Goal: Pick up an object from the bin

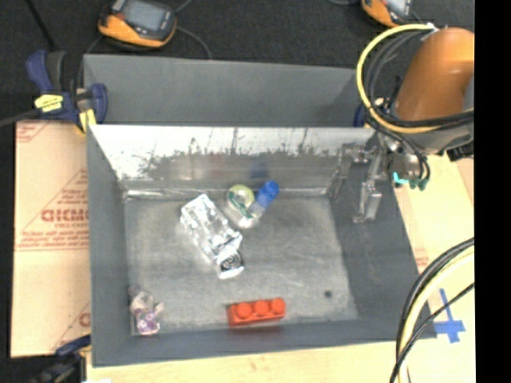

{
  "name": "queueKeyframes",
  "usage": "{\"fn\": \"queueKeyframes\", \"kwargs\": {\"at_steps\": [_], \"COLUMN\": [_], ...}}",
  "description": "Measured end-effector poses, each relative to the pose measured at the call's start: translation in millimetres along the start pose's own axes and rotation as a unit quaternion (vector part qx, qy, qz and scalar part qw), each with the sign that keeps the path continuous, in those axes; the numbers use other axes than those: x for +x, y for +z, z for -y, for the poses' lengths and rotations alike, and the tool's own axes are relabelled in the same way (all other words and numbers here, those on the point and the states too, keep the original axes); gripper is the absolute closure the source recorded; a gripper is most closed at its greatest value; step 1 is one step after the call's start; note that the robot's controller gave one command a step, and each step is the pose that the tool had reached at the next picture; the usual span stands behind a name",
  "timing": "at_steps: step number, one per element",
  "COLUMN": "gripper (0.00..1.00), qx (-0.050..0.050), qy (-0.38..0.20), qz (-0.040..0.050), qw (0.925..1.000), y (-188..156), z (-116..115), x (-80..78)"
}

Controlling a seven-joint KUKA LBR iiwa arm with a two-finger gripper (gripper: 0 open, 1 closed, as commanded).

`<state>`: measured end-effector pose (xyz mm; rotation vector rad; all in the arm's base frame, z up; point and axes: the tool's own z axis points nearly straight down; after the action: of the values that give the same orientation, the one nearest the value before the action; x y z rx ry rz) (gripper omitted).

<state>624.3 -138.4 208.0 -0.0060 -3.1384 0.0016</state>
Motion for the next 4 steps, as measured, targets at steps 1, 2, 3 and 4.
{"fn": "queueKeyframes", "kwargs": {"at_steps": [1, 2, 3, 4], "gripper": [0.00, 0.00, 0.00, 0.00], "qx": [-0.002, -0.002, -0.001, 0.000], "qy": [-0.035, -0.055, -0.096, -0.161], "qz": [-0.0009, 0.0010, 0.0025, 0.0195], "qw": [0.9994, 0.9985, 0.9954, 0.9868], "y": [74.0, 96.4, 116.7, 123.9], "z": [-97.4, -170.0, -169.2, -176.2], "x": [47.3, 74.1, 126.9, 142.4]}}
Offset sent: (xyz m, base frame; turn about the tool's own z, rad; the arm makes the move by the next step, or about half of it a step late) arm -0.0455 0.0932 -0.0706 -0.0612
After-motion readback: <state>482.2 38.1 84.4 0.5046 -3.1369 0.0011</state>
